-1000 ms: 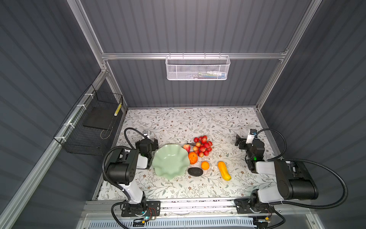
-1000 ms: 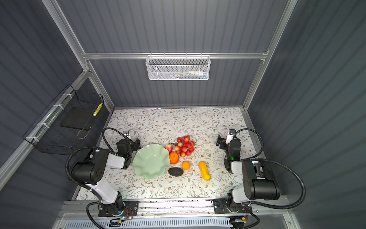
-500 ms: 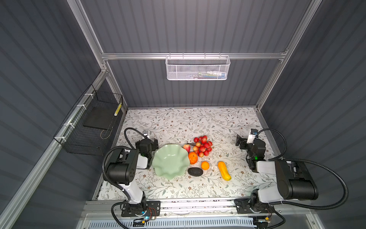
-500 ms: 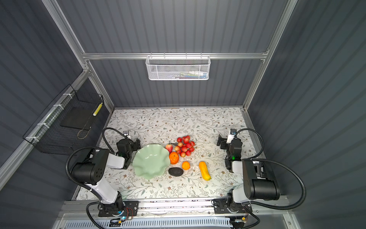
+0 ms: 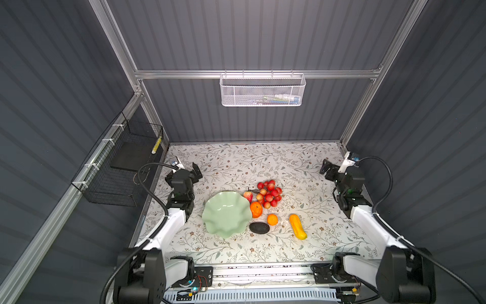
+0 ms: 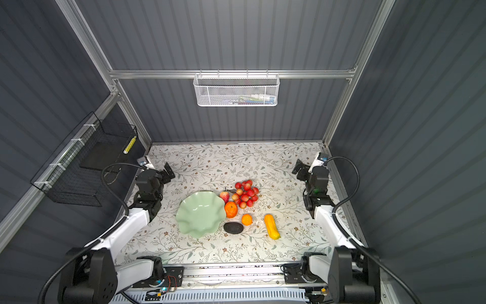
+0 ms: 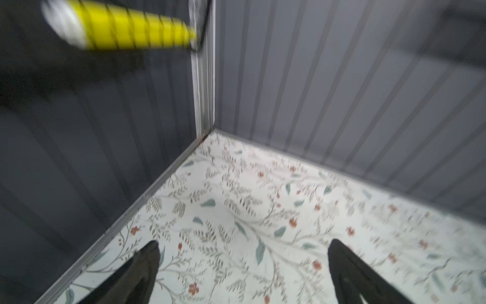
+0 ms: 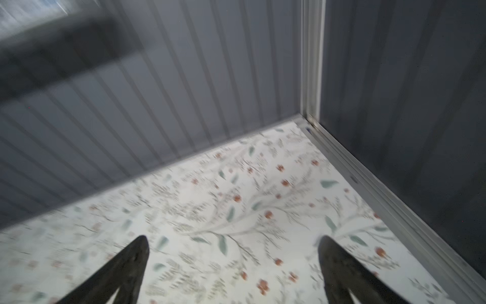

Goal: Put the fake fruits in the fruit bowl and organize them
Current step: 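Raise both arms from the rest pose toward the table, then grasp the yellow fake squash with the right gripper, then carry the yellow squash into the green bowl and release it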

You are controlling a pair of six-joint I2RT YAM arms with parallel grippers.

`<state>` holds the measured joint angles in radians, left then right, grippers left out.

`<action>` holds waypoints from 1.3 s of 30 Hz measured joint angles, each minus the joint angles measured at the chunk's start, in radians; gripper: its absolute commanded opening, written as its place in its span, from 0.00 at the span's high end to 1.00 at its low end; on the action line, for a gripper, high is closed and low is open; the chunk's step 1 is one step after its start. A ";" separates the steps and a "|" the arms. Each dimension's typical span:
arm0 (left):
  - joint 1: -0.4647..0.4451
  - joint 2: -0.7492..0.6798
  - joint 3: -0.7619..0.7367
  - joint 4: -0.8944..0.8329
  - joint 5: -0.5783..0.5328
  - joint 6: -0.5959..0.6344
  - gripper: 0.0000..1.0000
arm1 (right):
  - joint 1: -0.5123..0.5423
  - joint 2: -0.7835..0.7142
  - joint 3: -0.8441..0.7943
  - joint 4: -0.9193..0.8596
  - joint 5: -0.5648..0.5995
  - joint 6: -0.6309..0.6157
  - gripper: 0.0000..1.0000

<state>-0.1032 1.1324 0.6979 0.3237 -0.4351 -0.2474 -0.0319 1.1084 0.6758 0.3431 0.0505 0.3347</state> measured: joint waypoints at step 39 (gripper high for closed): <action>0.000 -0.174 0.169 -0.546 0.008 0.159 0.00 | 0.674 0.280 -0.027 -0.811 0.035 0.272 0.71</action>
<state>-0.1028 0.9585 0.8673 -0.2218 -0.4271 -0.0883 0.6418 1.3880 0.6487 -0.4683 0.0856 0.6071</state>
